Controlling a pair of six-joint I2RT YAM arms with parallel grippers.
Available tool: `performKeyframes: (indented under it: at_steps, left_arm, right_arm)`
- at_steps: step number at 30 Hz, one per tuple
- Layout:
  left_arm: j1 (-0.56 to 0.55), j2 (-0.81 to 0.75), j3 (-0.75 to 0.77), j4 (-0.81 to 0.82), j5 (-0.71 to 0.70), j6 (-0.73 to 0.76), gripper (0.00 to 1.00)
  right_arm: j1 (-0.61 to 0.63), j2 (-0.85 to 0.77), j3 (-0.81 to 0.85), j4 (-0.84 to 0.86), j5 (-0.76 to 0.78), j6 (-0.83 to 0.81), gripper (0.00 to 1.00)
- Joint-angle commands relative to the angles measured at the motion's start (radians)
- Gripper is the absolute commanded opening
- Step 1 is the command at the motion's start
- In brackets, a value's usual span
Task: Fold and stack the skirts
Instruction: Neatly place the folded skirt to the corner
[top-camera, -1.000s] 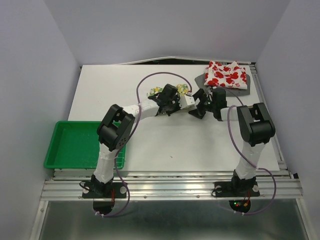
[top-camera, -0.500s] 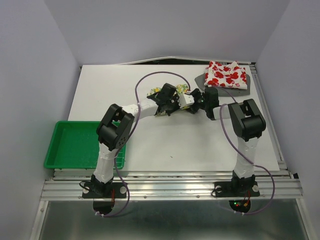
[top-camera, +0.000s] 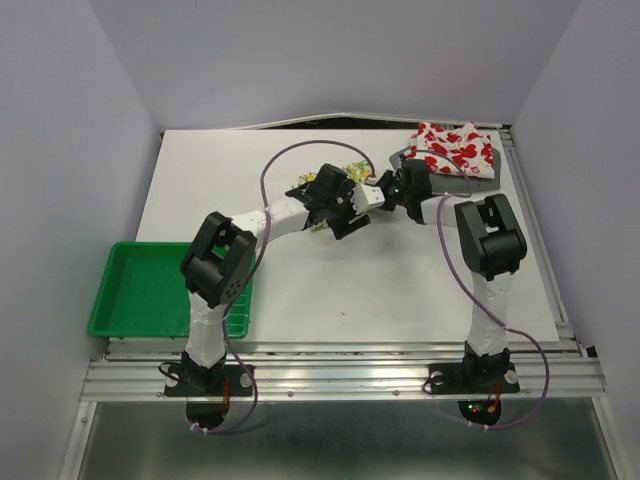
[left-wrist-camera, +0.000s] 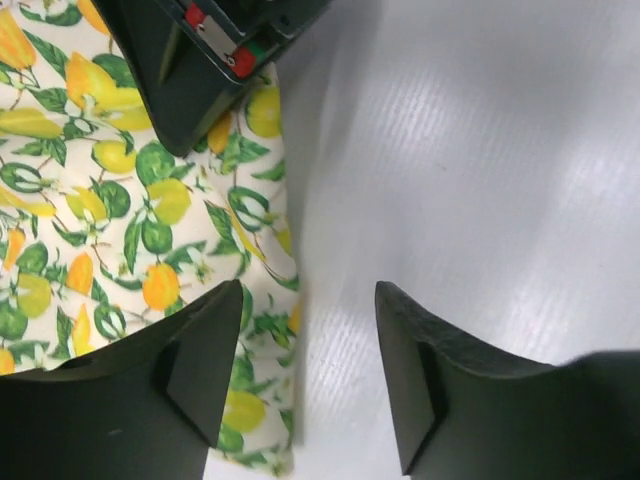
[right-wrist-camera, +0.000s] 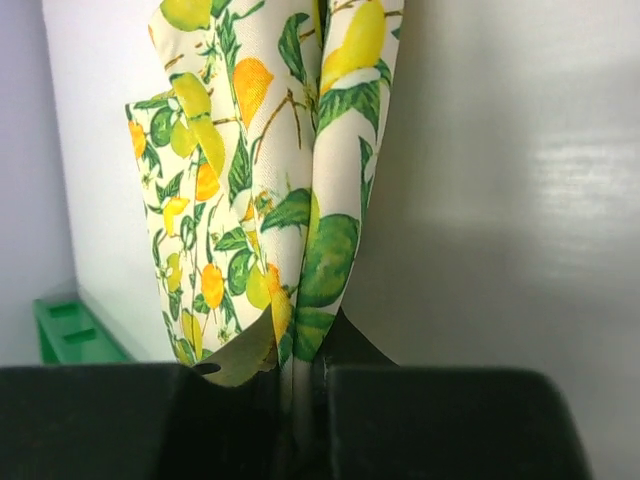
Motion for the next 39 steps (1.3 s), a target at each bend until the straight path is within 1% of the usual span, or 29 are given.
performKeyframes:
  at_steps: [1, 4, 5, 6, 9, 12, 14, 19, 21, 25, 34, 39]
  left_arm:
    - [0.034, -0.210, -0.039, -0.031, 0.064, -0.084, 0.85]
    - [0.063, -0.286, -0.076, -0.051, 0.103, -0.193, 0.86]
    - [0.071, -0.305, -0.085, -0.051, 0.112, -0.193, 0.87]
    - [0.077, -0.335, -0.094, -0.057, 0.123, -0.233, 0.87]
    - [0.088, -0.383, -0.123, -0.071, 0.140, -0.279, 0.87]
    - [0.086, -0.417, -0.148, -0.070, 0.141, -0.292, 0.87]
    - [0.088, -0.431, -0.158, -0.064, 0.129, -0.298, 0.87]
    - [0.086, -0.440, -0.180, -0.062, 0.120, -0.289, 0.88]
    - [0.088, -0.438, -0.185, -0.059, 0.123, -0.289, 0.89]
    - [0.088, -0.437, -0.186, -0.059, 0.137, -0.293, 0.91]
    - [0.086, -0.432, -0.178, -0.056, 0.132, -0.293, 0.92]
    - [0.086, -0.428, -0.174, -0.063, 0.135, -0.287, 0.92]
  right_arm:
    - [0.003, -0.053, 0.098, -0.118, 0.073, -0.253, 0.01]
    - [0.003, -0.074, 0.170, -0.229, 0.119, -0.376, 0.01]
    - [0.003, -0.076, 0.190, -0.248, 0.127, -0.409, 0.01]
    - [0.003, -0.076, 0.223, -0.267, 0.139, -0.463, 0.01]
    - [0.003, -0.079, 0.268, -0.305, 0.147, -0.547, 0.01]
    - [-0.021, -0.079, 0.310, -0.339, 0.153, -0.594, 0.01]
    - [-0.036, -0.068, 0.368, -0.371, 0.144, -0.621, 0.01]
    - [-0.081, -0.048, 0.492, -0.449, 0.121, -0.669, 0.01]
    - [-0.105, -0.044, 0.518, -0.474, 0.083, -0.683, 0.01]
    - [-0.145, -0.041, 0.569, -0.498, 0.064, -0.689, 0.01]
    - [-0.191, -0.010, 0.708, -0.550, 0.011, -0.680, 0.01]
    - [-0.211, 0.004, 0.780, -0.593, -0.026, -0.709, 0.01]
